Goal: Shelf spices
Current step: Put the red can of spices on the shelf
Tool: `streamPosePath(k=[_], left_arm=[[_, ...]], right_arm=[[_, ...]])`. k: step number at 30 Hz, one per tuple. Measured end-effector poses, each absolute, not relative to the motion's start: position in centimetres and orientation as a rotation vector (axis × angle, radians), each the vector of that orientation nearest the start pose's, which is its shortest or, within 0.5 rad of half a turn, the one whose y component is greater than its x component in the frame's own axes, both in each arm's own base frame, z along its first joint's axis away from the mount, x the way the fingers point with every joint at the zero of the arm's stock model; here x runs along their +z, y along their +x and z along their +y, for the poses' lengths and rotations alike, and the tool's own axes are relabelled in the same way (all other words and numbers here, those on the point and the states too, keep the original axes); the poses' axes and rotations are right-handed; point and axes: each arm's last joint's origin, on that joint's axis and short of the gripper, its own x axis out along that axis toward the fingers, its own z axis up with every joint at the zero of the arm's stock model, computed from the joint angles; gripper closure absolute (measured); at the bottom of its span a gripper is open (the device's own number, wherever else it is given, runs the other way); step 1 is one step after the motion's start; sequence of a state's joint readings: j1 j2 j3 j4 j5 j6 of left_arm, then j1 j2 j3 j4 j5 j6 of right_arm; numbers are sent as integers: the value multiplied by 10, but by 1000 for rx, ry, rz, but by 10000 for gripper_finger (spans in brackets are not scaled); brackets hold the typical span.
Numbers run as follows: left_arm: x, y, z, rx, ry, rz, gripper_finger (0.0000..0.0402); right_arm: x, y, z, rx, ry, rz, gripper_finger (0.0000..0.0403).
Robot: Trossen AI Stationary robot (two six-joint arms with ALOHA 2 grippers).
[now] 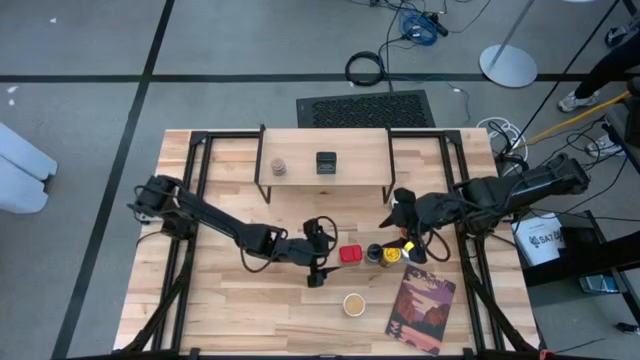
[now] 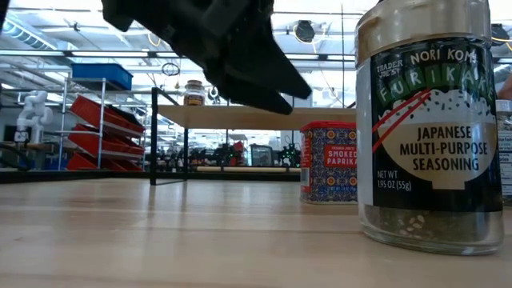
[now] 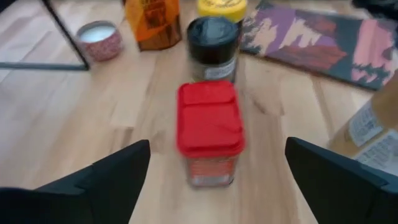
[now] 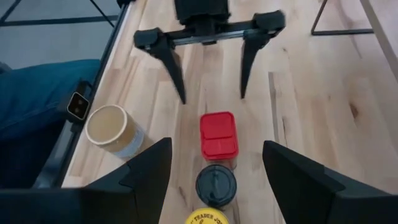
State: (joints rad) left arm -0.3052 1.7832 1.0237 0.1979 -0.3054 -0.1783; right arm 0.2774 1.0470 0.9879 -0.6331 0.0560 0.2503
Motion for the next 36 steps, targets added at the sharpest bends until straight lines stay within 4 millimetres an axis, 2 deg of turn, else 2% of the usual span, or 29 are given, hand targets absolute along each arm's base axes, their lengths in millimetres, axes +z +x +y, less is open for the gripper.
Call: streamPosePath(k=[13, 23, 36], left_arm=[[148, 375, -105, 101, 11, 532, 17], [140, 383, -102, 69, -21, 493, 21], [143, 386, -100, 54, -39, 452, 114]], right_arm=[[312, 204, 56, 127, 127, 694, 163], [311, 204, 56, 129, 120, 695, 163], [311, 204, 56, 129, 120, 696, 163]])
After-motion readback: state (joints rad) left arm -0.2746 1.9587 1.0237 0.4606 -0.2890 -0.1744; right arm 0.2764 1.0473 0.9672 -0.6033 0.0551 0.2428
